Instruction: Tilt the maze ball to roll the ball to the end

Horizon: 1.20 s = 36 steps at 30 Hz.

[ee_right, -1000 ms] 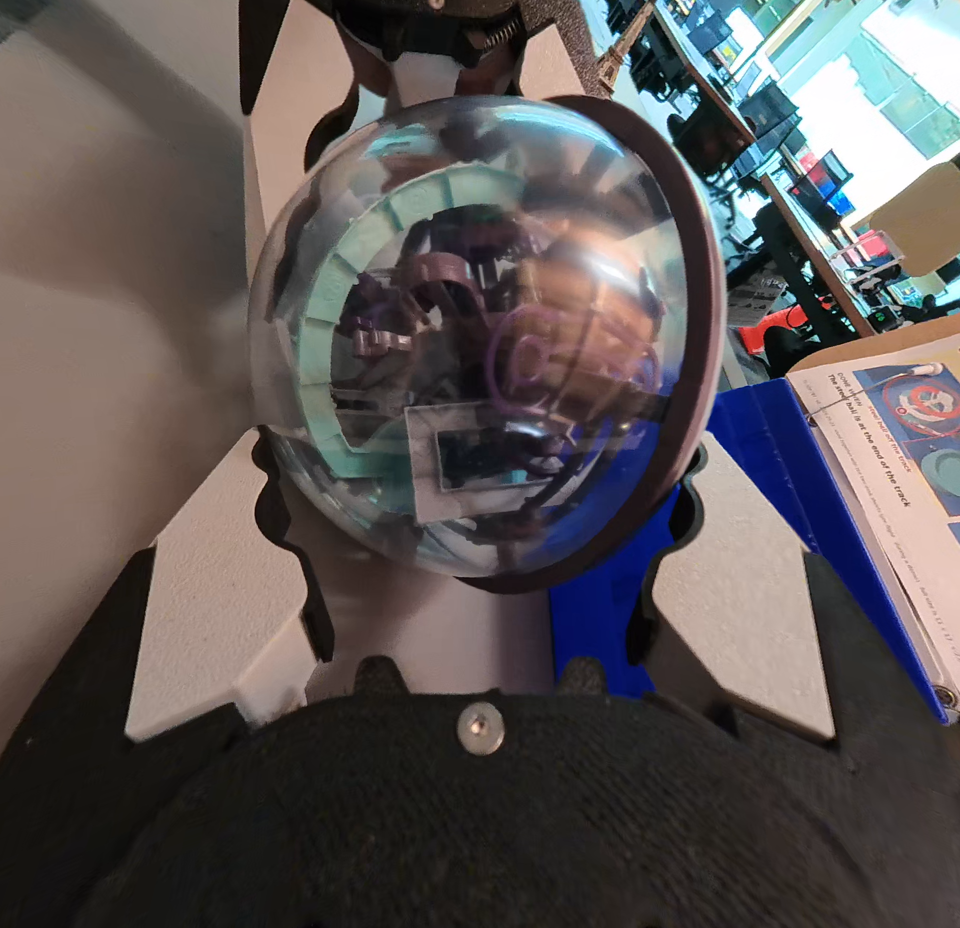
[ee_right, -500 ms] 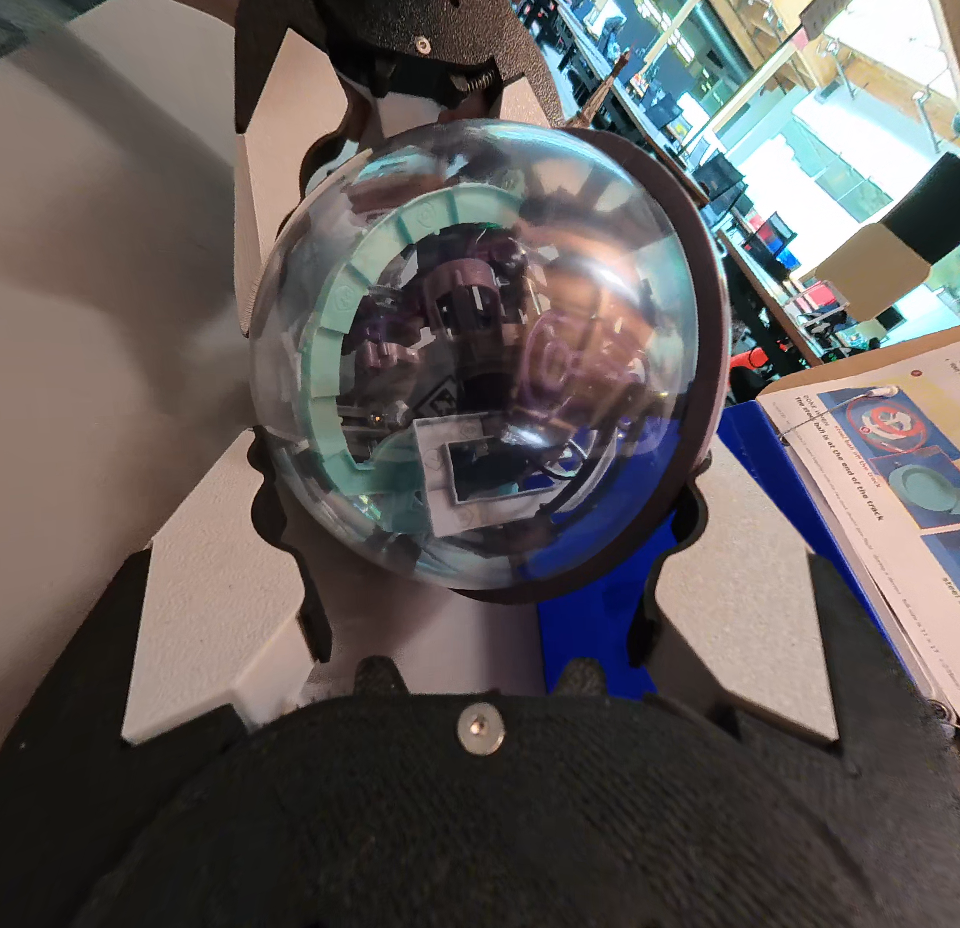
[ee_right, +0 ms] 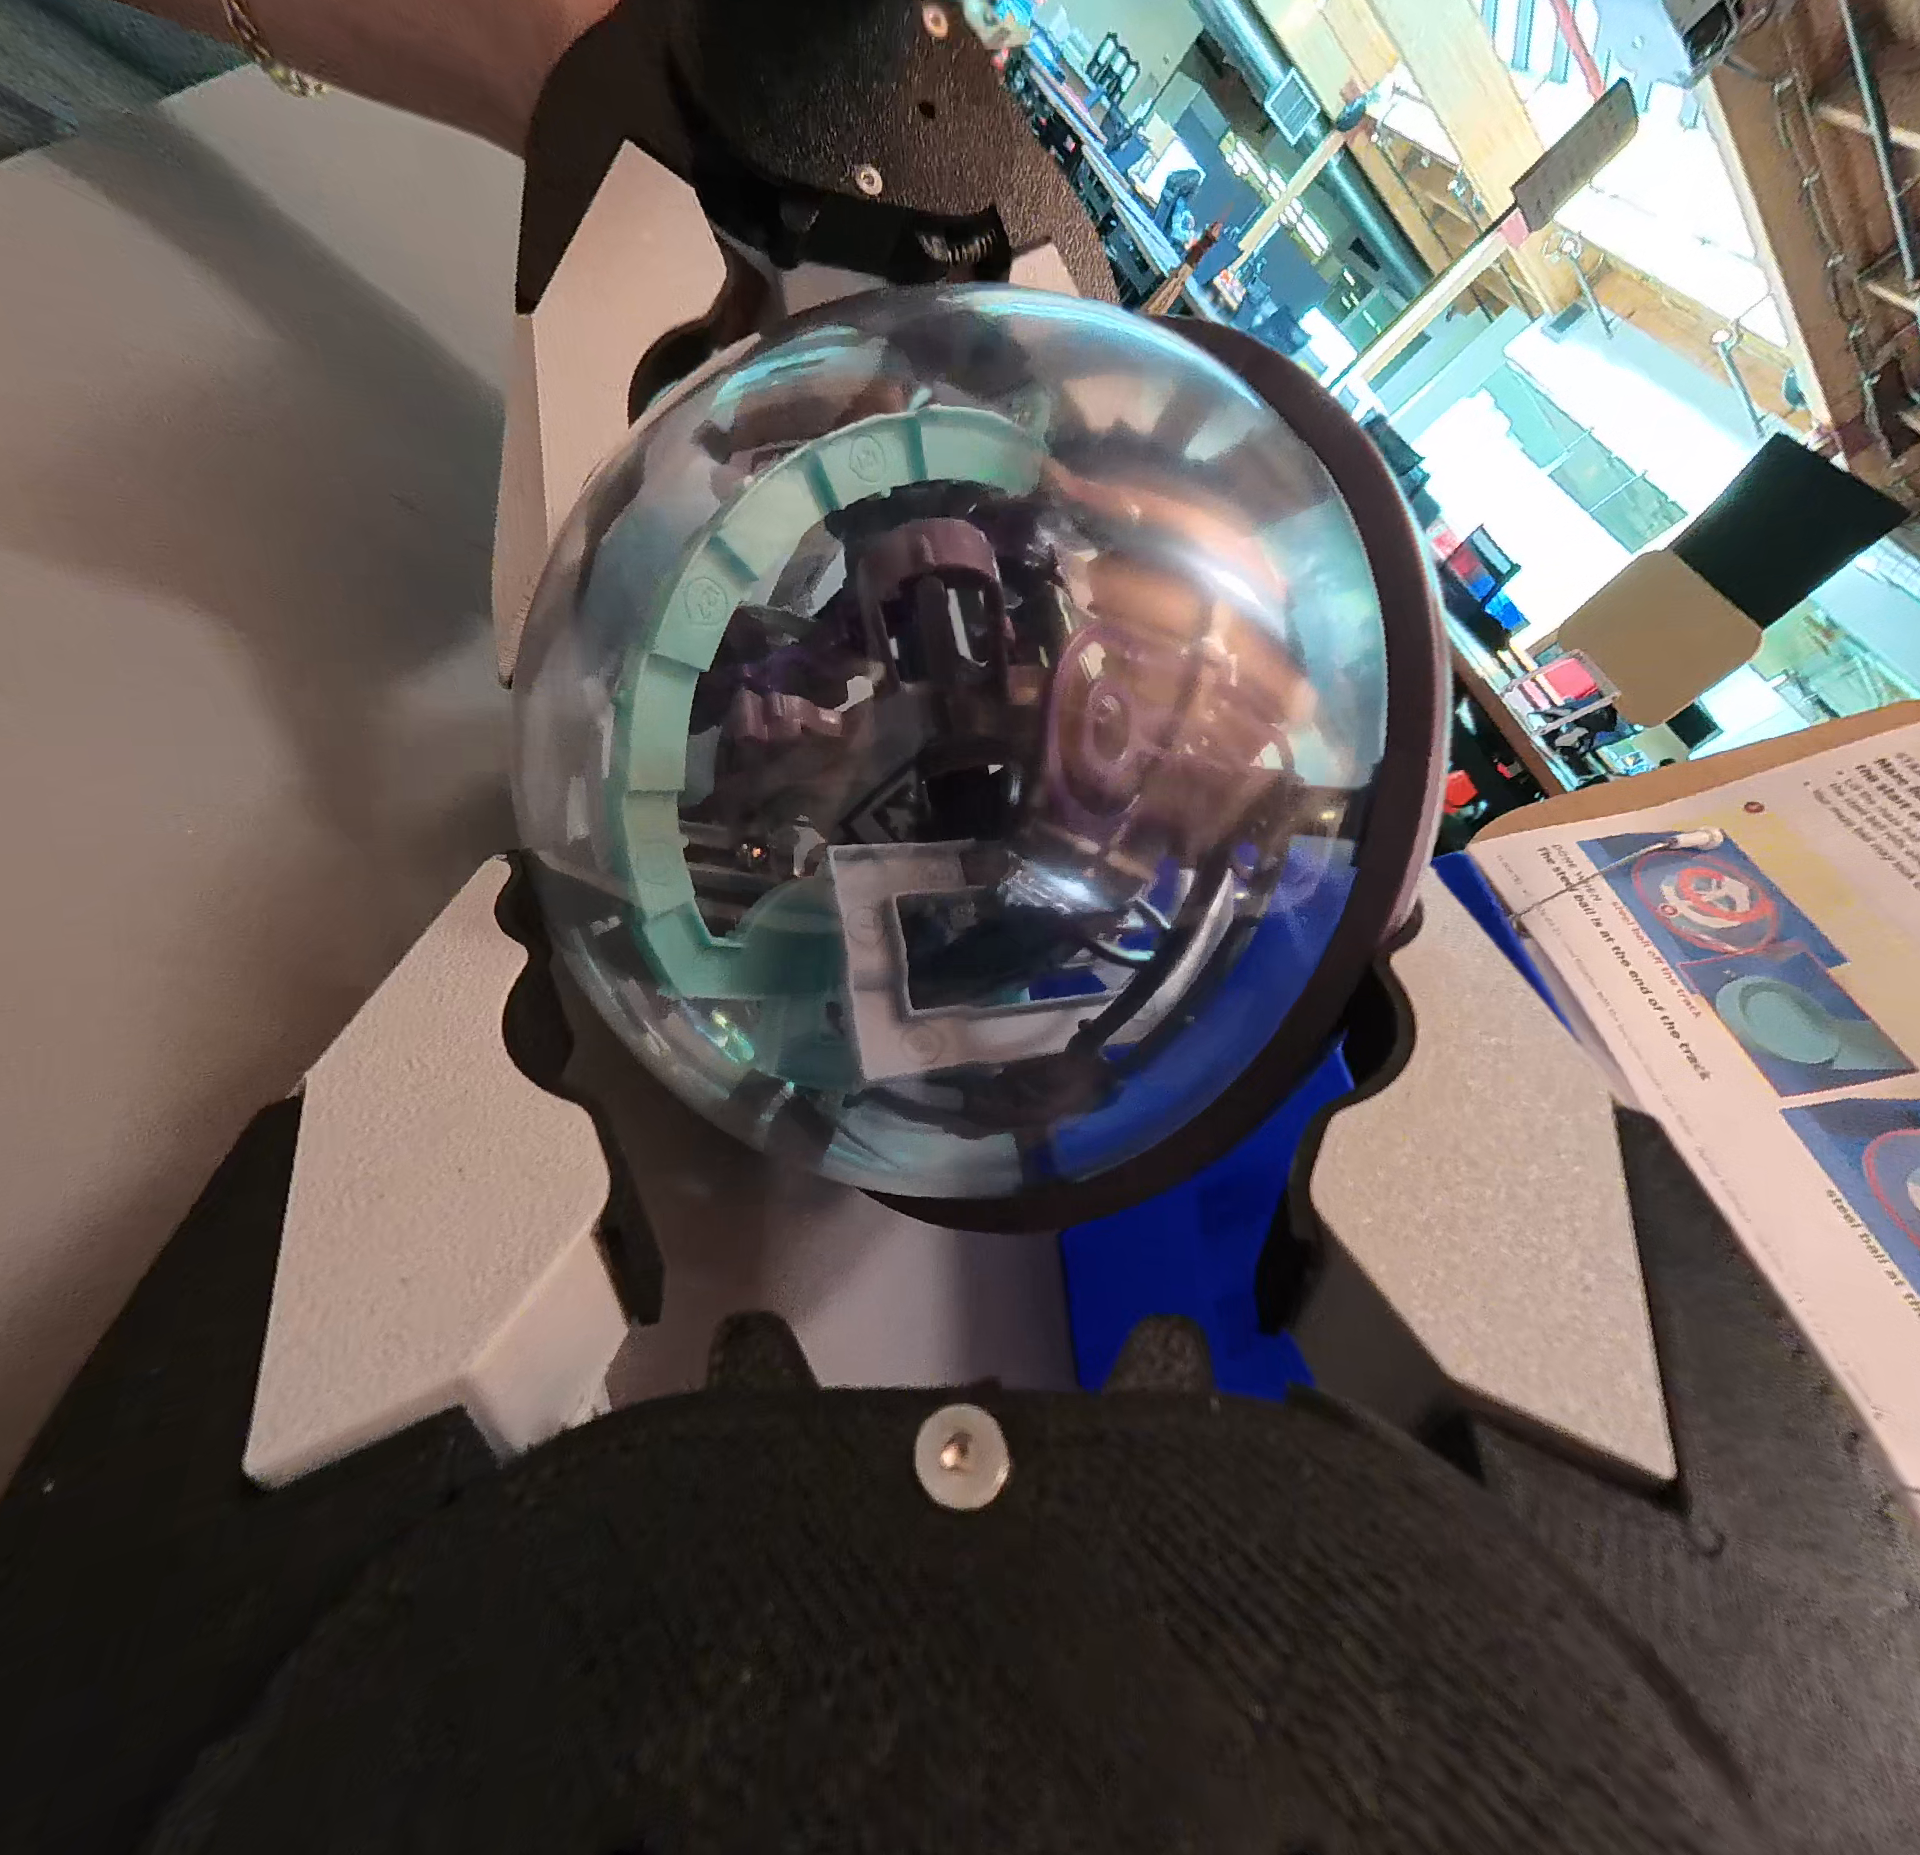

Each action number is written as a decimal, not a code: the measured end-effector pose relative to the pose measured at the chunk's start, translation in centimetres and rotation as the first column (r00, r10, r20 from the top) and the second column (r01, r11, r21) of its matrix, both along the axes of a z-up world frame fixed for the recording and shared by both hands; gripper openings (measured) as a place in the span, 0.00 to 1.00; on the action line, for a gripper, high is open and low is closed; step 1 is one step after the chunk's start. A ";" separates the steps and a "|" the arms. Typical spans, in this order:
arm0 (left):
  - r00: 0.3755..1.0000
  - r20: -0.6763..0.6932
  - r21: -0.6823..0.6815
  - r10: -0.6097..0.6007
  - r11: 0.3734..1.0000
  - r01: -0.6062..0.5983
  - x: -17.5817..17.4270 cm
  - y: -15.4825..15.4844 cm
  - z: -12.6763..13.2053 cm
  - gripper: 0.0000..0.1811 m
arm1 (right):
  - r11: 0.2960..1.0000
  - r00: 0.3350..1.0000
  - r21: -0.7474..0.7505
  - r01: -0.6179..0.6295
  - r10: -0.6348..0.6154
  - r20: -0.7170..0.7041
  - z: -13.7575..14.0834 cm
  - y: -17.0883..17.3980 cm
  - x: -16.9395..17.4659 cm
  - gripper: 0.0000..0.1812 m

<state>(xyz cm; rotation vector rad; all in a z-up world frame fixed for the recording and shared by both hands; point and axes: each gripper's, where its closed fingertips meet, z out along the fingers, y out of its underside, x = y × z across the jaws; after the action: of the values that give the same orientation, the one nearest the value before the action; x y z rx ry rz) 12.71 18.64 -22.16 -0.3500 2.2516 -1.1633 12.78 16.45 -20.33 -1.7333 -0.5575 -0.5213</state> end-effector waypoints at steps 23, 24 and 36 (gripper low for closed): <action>0.965 0.262 -0.123 -0.035 0.990 0.069 -0.5 0.2 0.0 0.80 | 0.999 0.974 0.042 -0.002 -0.008 0.227 0.0 0.1 -0.8 0.83; 0.965 0.261 -0.122 -0.036 0.990 0.070 -0.5 0.2 -0.1 0.80 | 0.999 0.973 0.044 -0.004 -0.006 0.230 0.1 0.1 -0.9 0.83; 0.974 0.227 -0.041 -0.024 0.999 0.034 -0.1 0.9 -1.5 0.77 | 0.998 0.970 0.045 -0.044 0.032 0.239 0.6 -0.1 -1.6 0.81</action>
<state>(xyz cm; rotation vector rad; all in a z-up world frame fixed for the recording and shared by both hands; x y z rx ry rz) 12.63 19.55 -23.62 -0.1919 2.0415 -1.2061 11.16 16.34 -19.75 -1.6197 -0.7402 -0.7162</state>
